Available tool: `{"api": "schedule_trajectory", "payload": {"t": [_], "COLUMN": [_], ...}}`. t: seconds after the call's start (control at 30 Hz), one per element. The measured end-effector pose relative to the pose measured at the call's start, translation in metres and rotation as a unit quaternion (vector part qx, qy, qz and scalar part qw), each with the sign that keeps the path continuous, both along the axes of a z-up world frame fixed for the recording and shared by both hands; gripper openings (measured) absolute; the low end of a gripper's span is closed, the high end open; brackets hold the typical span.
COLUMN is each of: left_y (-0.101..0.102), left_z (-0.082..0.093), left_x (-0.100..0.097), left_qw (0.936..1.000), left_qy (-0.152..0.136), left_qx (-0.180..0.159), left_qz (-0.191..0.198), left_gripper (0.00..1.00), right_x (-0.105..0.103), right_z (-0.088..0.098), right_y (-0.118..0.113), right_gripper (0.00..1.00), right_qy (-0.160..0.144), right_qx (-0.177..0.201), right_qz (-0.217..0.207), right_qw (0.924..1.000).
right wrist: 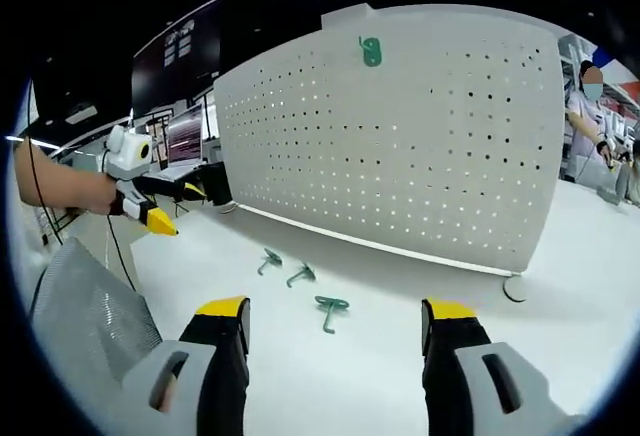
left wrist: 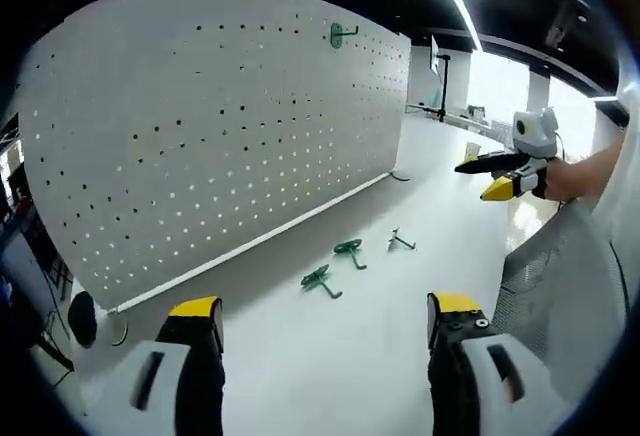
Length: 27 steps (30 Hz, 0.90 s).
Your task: Insert the hook assembly into the mounting plate slot until the hook locks in place.
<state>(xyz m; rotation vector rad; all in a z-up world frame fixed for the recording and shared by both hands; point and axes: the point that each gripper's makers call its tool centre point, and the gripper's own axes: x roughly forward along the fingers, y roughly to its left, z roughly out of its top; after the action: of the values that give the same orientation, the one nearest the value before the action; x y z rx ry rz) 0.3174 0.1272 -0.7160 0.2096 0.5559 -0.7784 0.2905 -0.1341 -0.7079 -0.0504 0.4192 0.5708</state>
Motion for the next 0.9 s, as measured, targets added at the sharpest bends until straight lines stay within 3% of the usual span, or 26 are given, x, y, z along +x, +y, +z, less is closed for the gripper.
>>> {"api": "schedule_trajectory", "payload": {"t": [0.2,0.6,0.9], "left_y": [-0.006,-0.009,-0.016], "left_z": [-0.010,-0.033,-0.044], "left_x": [0.001,0.009,0.019], "left_qw": [0.9978,0.9783,0.9645], "left_qy": [0.014,0.037,0.044], "left_qx": [0.038,0.132,0.161], "left_qz": [-0.052,-0.155,-0.205], "left_gripper": [0.87,0.85,0.83], "right_x": [-0.001,-0.001,0.000], "right_z": [0.004,0.001,0.003], "right_y": [0.003,0.005,0.003], "right_gripper": [0.67,0.67,0.66], "right_qy": [-0.007,-0.001,-0.003], "right_qx": [-0.001,0.003,0.009], "right_qz": [0.006,0.010,0.006], "right_qw": [1.0000,0.9999,0.9999]}}
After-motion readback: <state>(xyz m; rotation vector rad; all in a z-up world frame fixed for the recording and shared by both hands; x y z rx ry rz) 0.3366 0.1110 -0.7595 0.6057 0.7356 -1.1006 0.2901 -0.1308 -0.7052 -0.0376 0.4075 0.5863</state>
